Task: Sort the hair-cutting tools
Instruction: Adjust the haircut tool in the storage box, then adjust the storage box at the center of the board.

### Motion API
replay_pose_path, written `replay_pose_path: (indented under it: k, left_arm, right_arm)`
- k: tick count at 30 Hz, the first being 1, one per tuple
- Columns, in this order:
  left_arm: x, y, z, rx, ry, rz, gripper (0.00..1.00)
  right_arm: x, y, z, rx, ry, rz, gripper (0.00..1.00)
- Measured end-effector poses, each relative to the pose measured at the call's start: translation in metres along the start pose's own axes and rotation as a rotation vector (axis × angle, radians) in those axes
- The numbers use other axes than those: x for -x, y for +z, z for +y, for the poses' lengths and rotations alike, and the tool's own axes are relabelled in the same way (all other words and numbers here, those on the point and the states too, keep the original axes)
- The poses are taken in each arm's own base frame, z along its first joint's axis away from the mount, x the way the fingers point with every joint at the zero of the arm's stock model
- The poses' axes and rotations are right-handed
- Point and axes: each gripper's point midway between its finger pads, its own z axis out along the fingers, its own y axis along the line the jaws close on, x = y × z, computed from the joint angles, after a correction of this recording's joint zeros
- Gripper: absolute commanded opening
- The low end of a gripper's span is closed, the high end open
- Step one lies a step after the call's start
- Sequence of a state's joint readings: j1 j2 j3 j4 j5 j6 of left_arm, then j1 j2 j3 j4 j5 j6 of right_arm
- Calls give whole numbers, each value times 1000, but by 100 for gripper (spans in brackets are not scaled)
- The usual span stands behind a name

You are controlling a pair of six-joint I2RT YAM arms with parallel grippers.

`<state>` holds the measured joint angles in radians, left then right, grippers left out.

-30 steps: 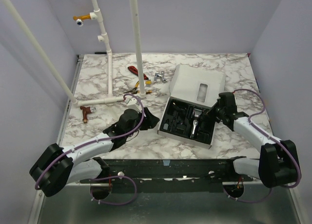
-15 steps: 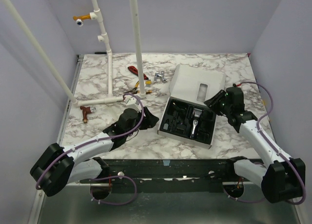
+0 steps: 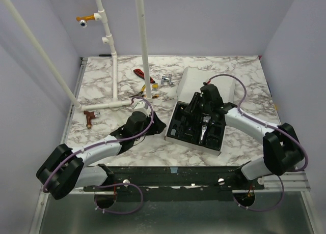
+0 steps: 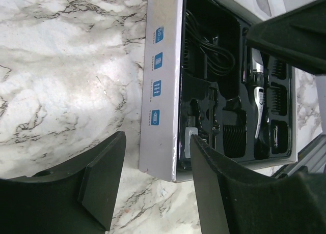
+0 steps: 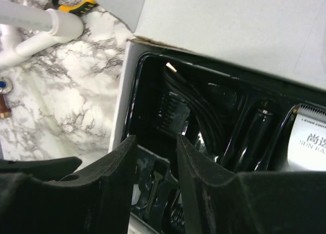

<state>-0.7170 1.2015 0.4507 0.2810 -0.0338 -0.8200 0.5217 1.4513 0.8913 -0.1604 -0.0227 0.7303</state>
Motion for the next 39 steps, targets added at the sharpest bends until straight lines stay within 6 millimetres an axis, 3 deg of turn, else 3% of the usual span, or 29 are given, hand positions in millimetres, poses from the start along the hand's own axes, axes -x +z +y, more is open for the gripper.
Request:
replay_pose_path:
  k: [6,10,15,21,27,34,39]
  left_arm:
    - [-6,-1,5,12,59,41,55]
    - [-8,5,-4,-8,108,97,53]
    - [-12,14,-12,-29,159,169,48]
    - [-21,23,-8,11,208,267,38]
    - [-21,29,-6,51,247,326,21]
    - [-19,30,-7,61,292,332,1]
    - [-19,30,-7,64,335,326,0]
  right_arm:
    - [6,26,0,-19,-19,9,40]
    - [6,31,0,-14,-23,8,41]
    - [0,27,-2,4,-21,5,41]
    - [-4,18,1,34,-18,12,41]
    - [-2,7,14,93,-11,10,41]
    - [-33,10,-3,82,18,92,41]
    - [-38,5,-1,101,23,109,41]
